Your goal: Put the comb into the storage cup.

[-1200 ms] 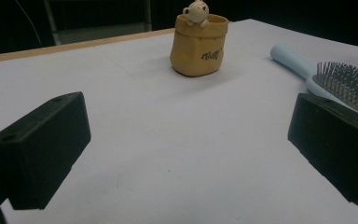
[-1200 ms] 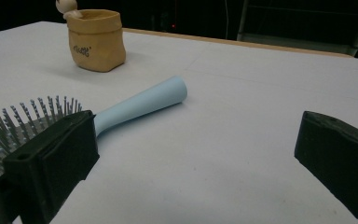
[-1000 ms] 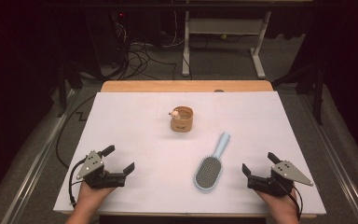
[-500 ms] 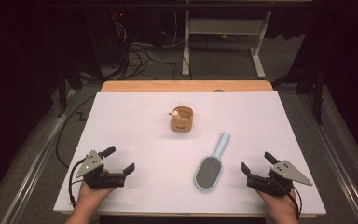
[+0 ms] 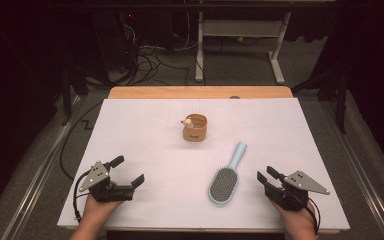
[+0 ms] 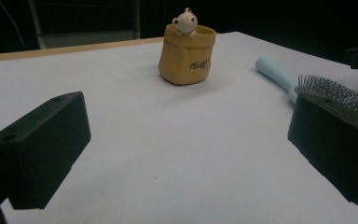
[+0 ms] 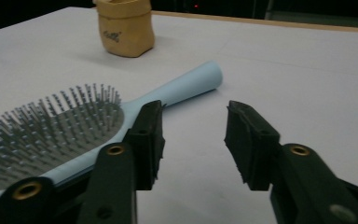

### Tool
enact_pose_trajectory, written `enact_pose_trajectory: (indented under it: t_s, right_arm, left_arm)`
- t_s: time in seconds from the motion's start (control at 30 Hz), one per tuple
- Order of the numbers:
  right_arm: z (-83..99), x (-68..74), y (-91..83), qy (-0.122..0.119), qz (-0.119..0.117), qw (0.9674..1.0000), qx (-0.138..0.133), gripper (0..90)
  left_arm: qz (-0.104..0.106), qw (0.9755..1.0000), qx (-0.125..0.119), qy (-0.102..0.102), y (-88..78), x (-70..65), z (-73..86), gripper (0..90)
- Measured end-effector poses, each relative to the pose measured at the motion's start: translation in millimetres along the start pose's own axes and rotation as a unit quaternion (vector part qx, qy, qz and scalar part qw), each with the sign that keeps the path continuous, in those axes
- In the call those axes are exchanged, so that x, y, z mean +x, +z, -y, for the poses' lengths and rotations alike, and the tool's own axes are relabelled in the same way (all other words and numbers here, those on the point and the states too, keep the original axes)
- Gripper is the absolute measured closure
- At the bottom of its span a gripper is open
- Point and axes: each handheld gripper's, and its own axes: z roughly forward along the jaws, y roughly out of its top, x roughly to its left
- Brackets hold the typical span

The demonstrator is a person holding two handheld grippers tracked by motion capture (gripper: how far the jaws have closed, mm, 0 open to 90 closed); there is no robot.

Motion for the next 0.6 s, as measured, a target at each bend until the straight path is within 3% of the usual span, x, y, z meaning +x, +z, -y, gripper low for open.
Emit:
enact_pose_trajectory:
  t_s: [0.23, 0.43, 0.6]
  right_arm:
    - [-4.7, 16.5, 5.9, -0.014, -0.025, 0.9996, 0.003, 89.9]
    - [-9.5, 30.9, 10.0, -0.021, -0.049, 0.9986, 0.000, 90.0]
    - [-14.0, 51.6, 15.3, -0.033, -0.088, 0.9956, 0.002, 90.0]
  left_arm:
    - [-0.001, 1.0000, 0.005, -0.006, 0.4, 1.7, 0.3, 0.0]
    - [-0.002, 1.0000, 0.006, -0.007, 1.1, 2.0, 0.7, 0.0]
    - [0.000, 0.9999, 0.008, -0.008, 1.0, 2.8, 0.9, 0.0]
